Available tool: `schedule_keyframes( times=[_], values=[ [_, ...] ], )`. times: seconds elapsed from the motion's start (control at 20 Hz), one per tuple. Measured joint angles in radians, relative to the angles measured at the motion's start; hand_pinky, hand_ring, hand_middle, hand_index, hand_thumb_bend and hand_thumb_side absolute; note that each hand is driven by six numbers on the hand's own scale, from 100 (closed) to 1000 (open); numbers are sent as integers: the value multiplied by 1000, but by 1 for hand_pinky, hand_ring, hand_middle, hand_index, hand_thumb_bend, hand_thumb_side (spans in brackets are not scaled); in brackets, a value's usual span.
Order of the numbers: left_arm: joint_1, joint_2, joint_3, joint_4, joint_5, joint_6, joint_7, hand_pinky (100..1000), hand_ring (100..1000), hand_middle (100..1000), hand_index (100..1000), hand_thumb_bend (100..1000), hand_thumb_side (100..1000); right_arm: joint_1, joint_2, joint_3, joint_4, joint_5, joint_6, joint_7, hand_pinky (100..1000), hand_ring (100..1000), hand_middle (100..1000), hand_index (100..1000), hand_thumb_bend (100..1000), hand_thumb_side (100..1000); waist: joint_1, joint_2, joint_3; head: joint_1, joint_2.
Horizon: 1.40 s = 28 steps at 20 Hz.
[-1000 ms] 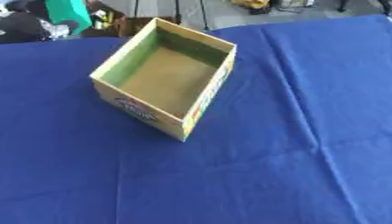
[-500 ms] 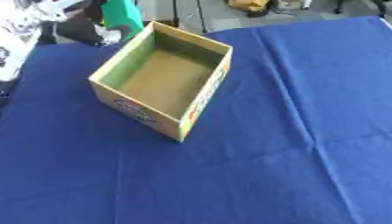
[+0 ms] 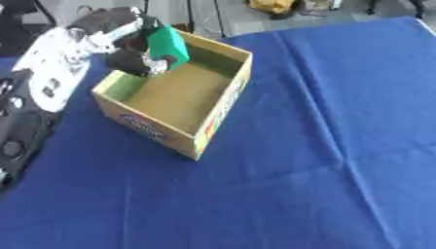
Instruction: Pick up objects on the table and place them in the box.
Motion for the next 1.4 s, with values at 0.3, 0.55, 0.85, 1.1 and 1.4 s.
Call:
schedule_keyframes(
  times=[0.3, 0.55, 0.85, 1.1, 1.4],
  values=[
    [1, -15, -7, 55, -73, -5, 6, 610, 569, 465, 607, 100, 659, -5, 1, 0, 0, -3, -6, -5, 776, 790, 690, 679, 100, 973, 6, 4, -6, 3, -6],
    [1, -17, -16, 68, -143, -44, -32, 800, 848, 828, 985, 226, 820, -5, 6, 0, 0, -4, -4, -7, 776, 790, 690, 679, 100, 974, 7, 5, -5, 4, -6],
    [-1, -19, -19, 35, -229, -71, -57, 958, 1000, 991, 1000, 606, 977, -5, 8, 0, 0, -9, -5, -11, 776, 789, 688, 678, 100, 973, 7, 4, -5, 1, -4],
    [-1, -18, 1, 2, -287, -63, -16, 941, 982, 968, 1000, 568, 1000, -5, 8, 0, 0, -12, -6, -13, 777, 789, 688, 678, 100, 973, 4, 4, -2, -1, 4],
    [-18, -9, 84, -100, -250, -57, 61, 877, 818, 799, 973, 310, 1000, 3, 8, -1, 0, -13, -4, -20, 776, 789, 693, 682, 100, 977, -13, -28, 32, -1, 30]
  ],
)
